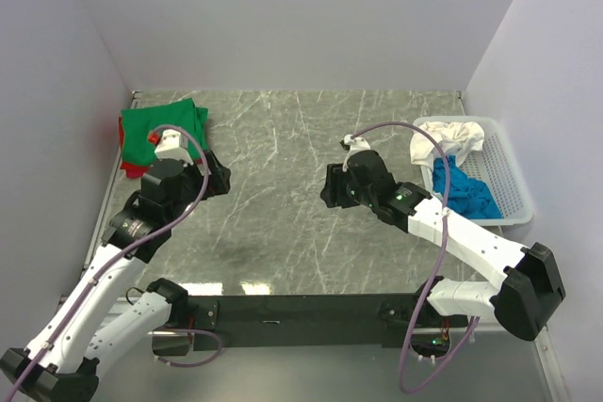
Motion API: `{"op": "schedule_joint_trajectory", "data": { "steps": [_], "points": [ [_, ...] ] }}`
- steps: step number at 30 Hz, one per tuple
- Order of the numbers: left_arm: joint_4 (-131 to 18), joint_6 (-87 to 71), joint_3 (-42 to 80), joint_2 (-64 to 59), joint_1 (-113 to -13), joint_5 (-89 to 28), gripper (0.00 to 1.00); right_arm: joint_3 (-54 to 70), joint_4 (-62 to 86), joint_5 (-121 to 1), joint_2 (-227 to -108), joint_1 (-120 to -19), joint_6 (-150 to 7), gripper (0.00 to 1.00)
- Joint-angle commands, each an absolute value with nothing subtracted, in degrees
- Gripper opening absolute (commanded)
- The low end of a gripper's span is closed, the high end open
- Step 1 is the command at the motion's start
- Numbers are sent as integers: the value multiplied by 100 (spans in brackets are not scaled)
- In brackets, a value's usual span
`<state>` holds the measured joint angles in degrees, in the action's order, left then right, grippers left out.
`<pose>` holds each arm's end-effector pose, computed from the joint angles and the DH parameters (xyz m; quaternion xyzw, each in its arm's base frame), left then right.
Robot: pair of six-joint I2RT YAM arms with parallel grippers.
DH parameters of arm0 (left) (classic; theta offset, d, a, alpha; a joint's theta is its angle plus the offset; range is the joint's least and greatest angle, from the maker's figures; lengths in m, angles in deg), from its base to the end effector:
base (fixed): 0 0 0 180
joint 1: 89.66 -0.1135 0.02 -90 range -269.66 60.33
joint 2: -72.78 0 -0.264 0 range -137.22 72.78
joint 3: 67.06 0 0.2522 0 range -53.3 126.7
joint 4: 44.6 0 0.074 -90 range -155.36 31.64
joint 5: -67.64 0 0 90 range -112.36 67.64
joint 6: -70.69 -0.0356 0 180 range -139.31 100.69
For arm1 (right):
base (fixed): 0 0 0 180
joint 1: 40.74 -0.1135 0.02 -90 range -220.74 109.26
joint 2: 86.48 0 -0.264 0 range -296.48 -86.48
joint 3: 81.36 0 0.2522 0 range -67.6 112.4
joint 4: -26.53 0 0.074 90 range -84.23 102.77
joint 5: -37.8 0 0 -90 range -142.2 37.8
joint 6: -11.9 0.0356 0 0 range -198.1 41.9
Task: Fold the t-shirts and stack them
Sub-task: Neatly place the folded tshirt to the corner
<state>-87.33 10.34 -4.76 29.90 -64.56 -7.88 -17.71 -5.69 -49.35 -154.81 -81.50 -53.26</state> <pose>0.1523 -0.0615 0.3341 -0.1021 0.8253 -0.1572 0.5326 0.1992 0.1694 0.2725 -0.1128 0.8872 0.2234 0.3876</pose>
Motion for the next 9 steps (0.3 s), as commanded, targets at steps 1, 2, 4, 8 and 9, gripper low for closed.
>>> {"op": "schedule_joint_trajectory", "data": {
  "steps": [1,2,4,8,9],
  "points": [
    [-8526,1022,-478,3032,-6435,-1111,99,-1460,-358,-4720,-15415,-8179,-5138,58],
    [-8447,1013,-487,3059,-6435,-1164,99,-1451,-367,-4711,-15433,-8187,-5112,58],
    [-8437,969,-539,3137,-6435,-1269,99,-1434,-367,-4702,-15477,-8196,-5085,58],
    [-8481,978,-583,3208,-6435,-1270,99,-1390,-367,-4658,-15582,-8223,-5050,58],
    [-8481,995,-566,3252,-6435,-1252,99,-1364,-367,-4649,-15617,-8231,-5059,58]
  ]
}}
